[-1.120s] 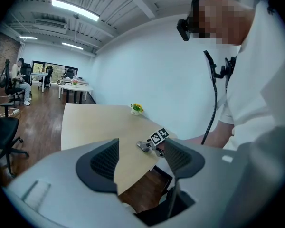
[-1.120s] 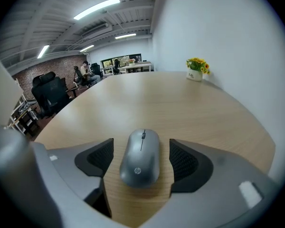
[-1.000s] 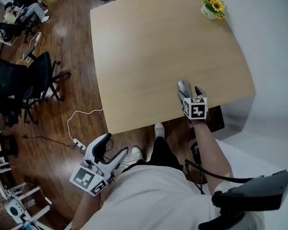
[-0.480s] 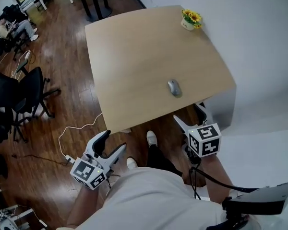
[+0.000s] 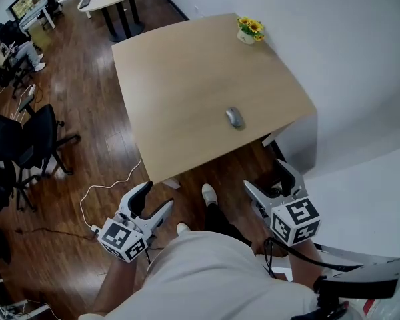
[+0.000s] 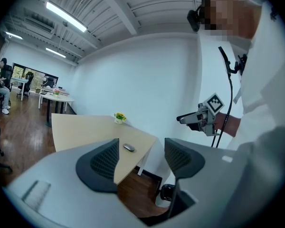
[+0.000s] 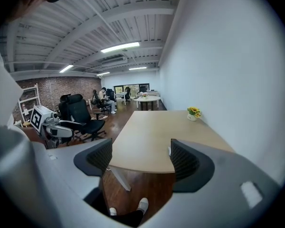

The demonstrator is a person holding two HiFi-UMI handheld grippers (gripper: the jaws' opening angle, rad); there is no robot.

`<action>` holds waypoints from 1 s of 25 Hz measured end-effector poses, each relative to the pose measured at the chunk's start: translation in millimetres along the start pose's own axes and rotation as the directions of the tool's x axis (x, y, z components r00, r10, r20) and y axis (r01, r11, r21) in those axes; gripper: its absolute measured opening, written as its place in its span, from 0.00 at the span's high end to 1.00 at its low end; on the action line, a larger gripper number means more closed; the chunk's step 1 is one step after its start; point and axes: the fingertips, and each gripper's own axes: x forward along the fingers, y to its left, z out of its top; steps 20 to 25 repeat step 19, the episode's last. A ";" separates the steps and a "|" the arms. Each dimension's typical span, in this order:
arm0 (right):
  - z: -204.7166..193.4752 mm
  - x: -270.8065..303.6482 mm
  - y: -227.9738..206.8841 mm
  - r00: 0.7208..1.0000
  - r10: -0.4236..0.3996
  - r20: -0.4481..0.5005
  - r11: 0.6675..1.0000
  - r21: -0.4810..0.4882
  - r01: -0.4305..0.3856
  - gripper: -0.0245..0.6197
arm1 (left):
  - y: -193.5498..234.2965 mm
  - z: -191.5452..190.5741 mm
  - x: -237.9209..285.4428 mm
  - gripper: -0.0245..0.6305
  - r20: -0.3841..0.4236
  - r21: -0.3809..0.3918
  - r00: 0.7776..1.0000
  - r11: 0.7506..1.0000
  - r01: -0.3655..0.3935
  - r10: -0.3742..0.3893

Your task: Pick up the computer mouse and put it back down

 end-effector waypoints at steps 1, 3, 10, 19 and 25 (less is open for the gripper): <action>0.6 -2.6 1.9 1.000 0.001 0.004 1.000 -0.001 -0.001 0.35 | -2.3 0.8 -0.5 0.53 0.003 0.003 1.000 1.000 0.003 -0.003; 1.0 -3.6 4.3 1.000 0.002 0.011 1.000 -0.006 -0.002 0.35 | -4.0 1.6 -1.7 0.53 0.009 0.011 1.000 1.000 0.006 -0.006; -2.1 1.9 14.2 1.000 0.027 0.009 1.000 -0.003 -0.027 0.35 | -3.7 3.3 -13.1 0.53 0.009 0.021 1.000 1.000 -0.017 0.017; -8.0 8.6 23.1 0.999 0.043 -0.006 0.999 -0.005 -0.043 0.37 | 3.7 -4.7 -25.0 0.53 0.009 0.015 0.999 0.998 -0.054 0.054; -8.0 8.6 23.1 0.999 0.043 -0.006 0.999 -0.005 -0.043 0.37 | 3.7 -4.7 -25.0 0.53 0.009 0.015 0.999 0.998 -0.054 0.054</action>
